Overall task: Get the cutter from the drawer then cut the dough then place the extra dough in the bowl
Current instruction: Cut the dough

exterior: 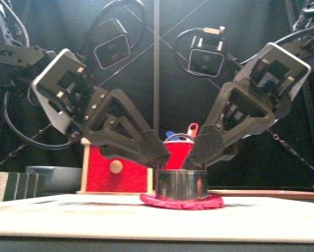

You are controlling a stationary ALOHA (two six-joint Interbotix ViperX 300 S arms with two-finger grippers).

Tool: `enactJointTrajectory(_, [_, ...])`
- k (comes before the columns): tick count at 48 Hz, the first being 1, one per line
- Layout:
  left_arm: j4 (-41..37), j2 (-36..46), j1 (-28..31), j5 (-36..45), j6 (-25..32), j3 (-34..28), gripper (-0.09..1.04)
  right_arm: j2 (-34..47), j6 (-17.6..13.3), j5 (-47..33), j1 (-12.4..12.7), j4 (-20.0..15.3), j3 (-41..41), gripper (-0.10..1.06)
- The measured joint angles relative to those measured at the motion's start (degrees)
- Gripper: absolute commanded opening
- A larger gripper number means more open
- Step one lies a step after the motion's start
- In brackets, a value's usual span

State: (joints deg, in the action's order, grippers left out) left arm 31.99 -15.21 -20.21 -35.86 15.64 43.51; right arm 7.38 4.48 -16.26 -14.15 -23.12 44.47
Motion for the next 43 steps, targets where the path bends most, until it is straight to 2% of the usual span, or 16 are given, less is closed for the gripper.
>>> enactJointTrajectory(12, [-0.35,1.76,1.23,-0.97,2.29,0.0,0.8,-1.41,0.09,0.0,0.44,1.93,-0.7,0.91])
enactJointTrajectory(28, [0.18,2.2,0.7,-0.97,3.08,1.49,0.79,-1.41,-0.18,0.26,3.43,5.71,-1.14,0.91])
enactJointTrajectory(43, [1.85,2.37,-2.81,-0.7,3.34,3.34,0.77,-1.41,-0.53,5.45,3.43,6.06,-3.16,0.91])
